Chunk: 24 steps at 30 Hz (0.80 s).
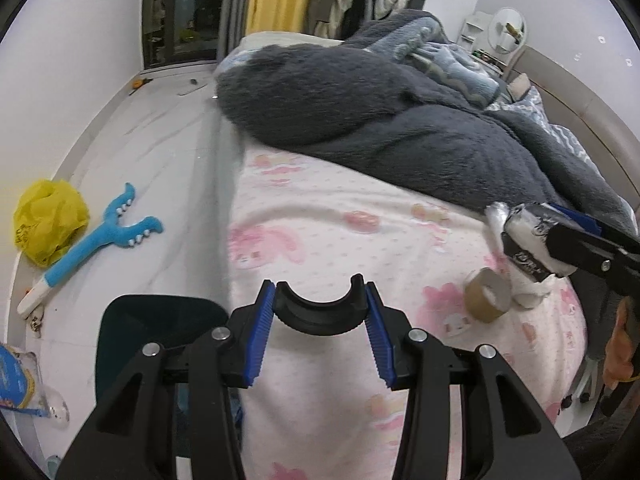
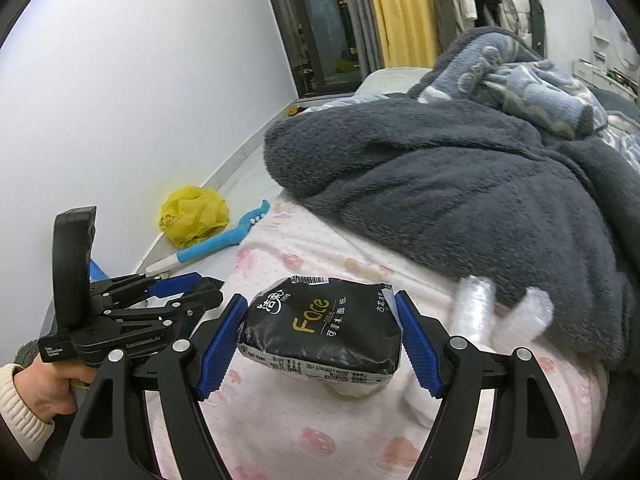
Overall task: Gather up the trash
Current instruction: 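Carry the clip over the green bin and open the left gripper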
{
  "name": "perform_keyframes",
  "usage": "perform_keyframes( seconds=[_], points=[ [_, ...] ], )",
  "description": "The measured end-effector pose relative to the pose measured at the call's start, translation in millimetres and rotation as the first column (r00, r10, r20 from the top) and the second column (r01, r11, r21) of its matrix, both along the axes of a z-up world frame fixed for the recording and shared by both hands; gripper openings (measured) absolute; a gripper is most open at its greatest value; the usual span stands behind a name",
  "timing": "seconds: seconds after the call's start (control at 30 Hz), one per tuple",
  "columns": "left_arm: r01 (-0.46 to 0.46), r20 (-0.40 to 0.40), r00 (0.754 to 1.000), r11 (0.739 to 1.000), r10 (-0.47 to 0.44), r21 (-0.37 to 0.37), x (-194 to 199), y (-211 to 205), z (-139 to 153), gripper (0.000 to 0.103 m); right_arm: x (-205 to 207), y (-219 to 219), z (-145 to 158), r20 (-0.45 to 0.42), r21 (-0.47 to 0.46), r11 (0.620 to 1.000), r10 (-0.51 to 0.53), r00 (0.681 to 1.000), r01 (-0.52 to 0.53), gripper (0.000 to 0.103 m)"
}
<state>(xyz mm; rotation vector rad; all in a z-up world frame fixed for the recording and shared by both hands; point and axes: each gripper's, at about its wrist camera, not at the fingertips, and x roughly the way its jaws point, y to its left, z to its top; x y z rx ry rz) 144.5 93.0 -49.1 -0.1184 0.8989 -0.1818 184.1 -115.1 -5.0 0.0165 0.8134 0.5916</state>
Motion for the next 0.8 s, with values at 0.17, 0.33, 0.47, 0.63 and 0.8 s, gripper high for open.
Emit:
perform_keyframes(
  seconds=[0.17,0.33,0.47,0.63,0.8],
  points=[
    [-0.022,-0.020,1.000,0.999,0.022,0.024,-4,15,-6,0.047,1,17,1,-0.001,0.003,1.000,0.024,1.000,-0.024,0.075],
    [-0.051,-0.039,0.998,0.998,0.053,0.046,-7,33,-13,0.047,2,35,1,-0.001,0.001,0.999,0.048,0.999,-0.048,0.075],
    [-0.073,-0.047,0.996,0.995,0.076,0.063,-9,46,-17,0.047,2,47,1,-0.002,0.000,0.998,0.066,0.998,-0.066,0.075],
    [-0.095,-0.068,0.993,0.994,0.100,0.062,-11,63,-23,0.047,2,60,0,-0.002,-0.006,0.997,0.083,0.997,-0.083,0.075],
    [-0.105,-0.082,0.991,0.992,0.110,0.062,-13,75,-28,0.047,5,72,-1,-0.007,-0.008,0.995,0.095,0.995,-0.095,0.075]
  ],
)
